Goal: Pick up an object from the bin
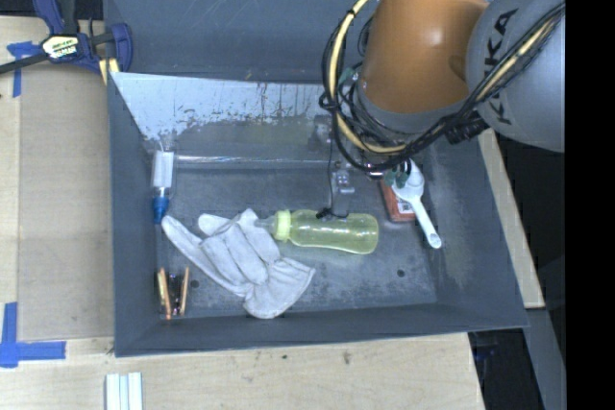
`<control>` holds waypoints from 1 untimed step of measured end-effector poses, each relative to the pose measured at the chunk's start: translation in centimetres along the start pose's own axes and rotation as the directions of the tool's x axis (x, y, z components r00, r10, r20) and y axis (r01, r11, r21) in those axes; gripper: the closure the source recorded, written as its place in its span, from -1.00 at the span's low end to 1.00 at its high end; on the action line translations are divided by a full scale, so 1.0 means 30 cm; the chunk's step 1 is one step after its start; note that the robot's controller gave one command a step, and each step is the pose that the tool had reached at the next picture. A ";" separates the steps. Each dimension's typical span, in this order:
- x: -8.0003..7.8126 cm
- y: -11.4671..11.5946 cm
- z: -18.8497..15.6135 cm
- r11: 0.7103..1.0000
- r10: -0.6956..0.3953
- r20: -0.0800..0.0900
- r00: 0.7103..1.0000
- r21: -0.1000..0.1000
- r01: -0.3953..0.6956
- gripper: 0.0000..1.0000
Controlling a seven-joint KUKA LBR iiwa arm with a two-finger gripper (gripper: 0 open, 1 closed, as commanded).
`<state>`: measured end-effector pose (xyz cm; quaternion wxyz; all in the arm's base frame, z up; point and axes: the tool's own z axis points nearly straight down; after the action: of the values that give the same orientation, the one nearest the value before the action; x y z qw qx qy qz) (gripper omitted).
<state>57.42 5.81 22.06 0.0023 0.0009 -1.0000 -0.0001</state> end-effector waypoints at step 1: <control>-0.003 -0.001 -0.017 1.000 0.001 0.008 1.000 -0.001 -0.001 -1.00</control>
Offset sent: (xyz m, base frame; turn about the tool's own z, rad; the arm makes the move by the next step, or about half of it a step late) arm -0.0053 0.0051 -0.0700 -0.0660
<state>57.53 5.78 22.56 -0.0018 0.0002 -1.0000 -0.0004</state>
